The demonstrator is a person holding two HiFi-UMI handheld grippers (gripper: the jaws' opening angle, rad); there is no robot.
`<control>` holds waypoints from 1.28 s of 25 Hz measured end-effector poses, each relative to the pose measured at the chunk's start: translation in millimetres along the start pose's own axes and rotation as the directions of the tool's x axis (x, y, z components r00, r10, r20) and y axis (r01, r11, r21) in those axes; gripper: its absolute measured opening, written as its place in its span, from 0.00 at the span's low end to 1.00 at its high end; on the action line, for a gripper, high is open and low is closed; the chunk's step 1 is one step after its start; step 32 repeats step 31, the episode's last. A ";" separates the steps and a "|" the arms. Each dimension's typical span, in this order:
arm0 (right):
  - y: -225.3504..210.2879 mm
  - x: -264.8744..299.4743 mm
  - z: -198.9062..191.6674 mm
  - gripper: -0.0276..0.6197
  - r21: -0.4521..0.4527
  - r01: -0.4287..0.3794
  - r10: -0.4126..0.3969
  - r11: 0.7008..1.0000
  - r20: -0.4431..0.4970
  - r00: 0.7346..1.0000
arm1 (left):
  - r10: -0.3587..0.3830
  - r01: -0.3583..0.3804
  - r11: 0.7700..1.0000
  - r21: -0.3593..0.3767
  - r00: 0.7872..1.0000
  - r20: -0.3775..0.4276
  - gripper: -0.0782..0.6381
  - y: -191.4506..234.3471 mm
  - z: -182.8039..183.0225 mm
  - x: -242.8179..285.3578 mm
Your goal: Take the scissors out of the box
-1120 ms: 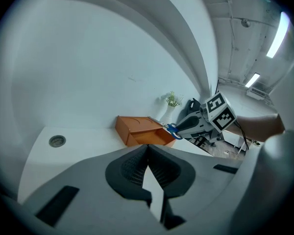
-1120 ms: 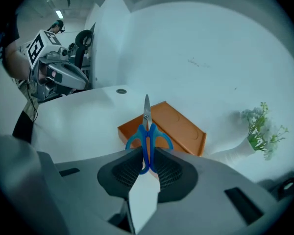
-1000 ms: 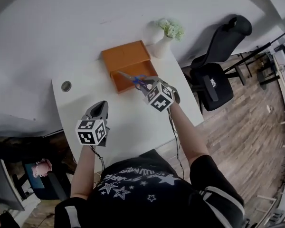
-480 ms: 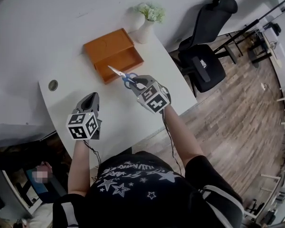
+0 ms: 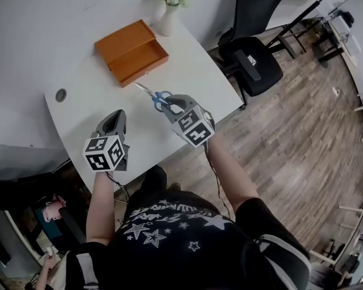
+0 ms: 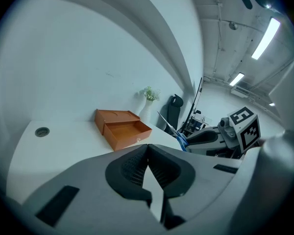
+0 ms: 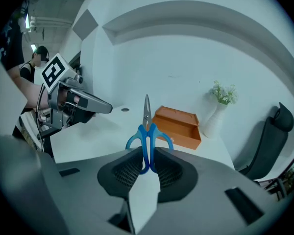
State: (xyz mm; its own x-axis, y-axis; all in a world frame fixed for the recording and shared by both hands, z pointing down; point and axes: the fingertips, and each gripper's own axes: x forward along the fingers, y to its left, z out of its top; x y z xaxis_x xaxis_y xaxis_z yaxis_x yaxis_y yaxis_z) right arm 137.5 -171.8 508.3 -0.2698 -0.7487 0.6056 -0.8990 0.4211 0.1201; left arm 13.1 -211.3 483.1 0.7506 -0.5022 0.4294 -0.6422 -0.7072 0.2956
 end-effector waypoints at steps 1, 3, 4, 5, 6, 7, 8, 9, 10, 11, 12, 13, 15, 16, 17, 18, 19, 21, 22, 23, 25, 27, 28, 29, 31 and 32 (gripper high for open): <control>5.2 -7.9 -2.9 0.19 0.012 0.004 -0.005 1.000 0.007 1.000 | -0.005 0.005 1.000 0.007 1.000 -0.002 0.13 -7.0 -3.3 -6.2; 14.9 -22.8 -7.4 0.19 0.033 0.011 -0.012 0.999 0.019 1.000 | -0.014 0.014 1.000 0.017 1.000 0.000 0.13 -19.4 -8.5 -19.4; 19.9 -29.5 -9.0 0.19 0.041 0.013 -0.014 0.999 0.024 1.000 | -0.017 0.017 1.000 0.019 1.000 0.005 0.13 -24.7 -10.5 -26.2; 24.9 -35.7 -10.3 0.19 0.047 0.015 -0.016 0.999 0.030 0.999 | -0.019 0.019 1.000 0.021 1.000 0.010 0.13 -29.6 -12.4 -33.0; 30.1 -41.5 -11.4 0.19 0.050 0.017 -0.019 0.999 0.035 0.999 | -0.020 0.020 1.000 0.024 1.000 0.014 0.13 -34.1 -14.3 -39.6; 35.3 -47.2 -12.4 0.19 0.050 0.019 -0.021 0.999 0.041 0.999 | -0.021 0.021 0.999 0.026 1.000 0.017 0.13 -38.3 -16.3 -45.7; 40.5 -52.6 -13.4 0.19 0.048 0.021 -0.023 0.999 0.046 0.999 | -0.021 0.021 0.999 0.028 1.000 0.019 0.13 -42.3 -18.5 -51.4; 45.6 -57.9 -14.6 0.19 0.045 0.021 -0.024 0.999 0.051 0.998 | -0.022 0.021 0.999 0.029 1.000 0.021 0.13 -46.0 -20.9 -56.7; 50.4 -63.0 -16.1 0.19 0.043 0.022 -0.024 0.999 0.054 0.998 | -0.021 0.020 0.999 0.031 1.000 0.022 0.13 -49.7 -23.6 -61.7; 54.8 -68.1 -18.1 0.19 0.041 0.022 -0.025 0.999 0.056 0.998 | -0.019 0.019 0.999 0.033 1.000 0.023 0.13 -53.4 -26.5 -66.5; 58.9 -73.5 -20.5 0.19 0.041 0.024 -0.026 0.999 0.058 0.998 | -0.018 0.017 0.999 0.034 1.000 0.025 0.13 -57.3 -29.4 -71.2; 62.6 -79.1 -23.2 0.19 0.042 0.025 -0.027 0.999 0.059 0.998 | -0.017 0.016 0.999 0.034 0.999 0.028 0.13 -61.5 -32.2 -75.9; 69.5 -90.4 -29.3 0.19 0.046 0.028 -0.030 0.999 0.060 0.998 | -0.016 0.015 0.999 0.033 0.999 0.036 0.13 -70.3 -37.7 -85.1; 72.8 -96.0 -32.6 0.19 0.049 0.029 -0.032 0.998 0.061 0.998 | -0.016 0.015 0.999 0.033 0.999 0.040 0.13 -74.8 -40.5 -89.4; 76.0 -101.6 -36.5 0.19 0.052 0.030 -0.033 0.998 0.062 0.998 | -0.016 0.015 0.999 0.034 0.999 0.044 0.13 -79.4 -43.9 -93.4; 79.0 -107.3 -41.2 0.19 0.056 0.031 -0.034 0.998 0.062 0.997 | -0.016 0.015 0.999 0.035 0.999 0.046 0.13 -84.4 -47.9 -97.0; 81.5 -113.1 -46.4 0.19 0.060 0.033 -0.037 0.998 0.062 0.997 | -0.017 0.015 0.999 0.035 0.999 0.047 0.13 -89.6 -52.3 -100.2; 85.7 -124.2 -56.2 0.19 0.065 0.038 -0.042 0.997 0.060 0.997 | -0.019 0.018 0.999 0.034 0.999 0.047 0.13 -100.4 -61.1 -105.9; 87.9 -129.0 -60.5 0.19 0.065 0.040 -0.044 0.997 0.059 0.997 | -0.021 0.020 0.999 0.037 0.999 0.045 0.13 -105.6 -65.0 -108.7; 90.1 -133.2 -64.7 0.19 0.064 0.041 -0.044 0.997 0.056 0.997 | -0.024 0.022 0.999 0.040 0.999 0.042 0.13 -110.5 -68.5 -111.3; 94.3 -140.4 -73.0 0.19 0.063 0.041 -0.044 0.997 0.048 0.998 | -0.027 0.026 0.999 0.043 0.999 0.039 0.13 -118.7 -74.8 -115.9; 98.3 -147.0 -80.0 0.19 0.066 0.041 -0.044 0.997 0.044 0.998 | -0.028 0.027 0.999 0.040 0.999 0.039 0.13 -124.8 -80.3 -120.3; 99.9 -150.4 -82.7 0.19 0.067 0.042 -0.045 0.997 0.044 0.998 | -0.028 0.027 0.999 0.040 0.999 0.040 0.13 -127.7 -82.3 -122.2; 101.0 -154.0 -85.0 0.19 0.069 0.043 -0.047 0.997 0.046 0.998 | -0.029 0.027 0.999 0.041 0.999 0.041 0.13 -130.9 -83.9 -123.9; 102.4 -161.4 -89.1 0.19 0.072 0.049 -0.052 0.996 0.050 0.997 | -0.030 0.028 0.999 0.044 0.999 0.044 0.13 -137.7 -86.1 -126.7; 102.4 -161.4 -89.1 0.19 0.072 0.049 -0.052 0.996 0.050 0.997 | -0.030 0.028 0.999 0.044 0.999 0.044 0.13 -137.7 -86.1 -126.7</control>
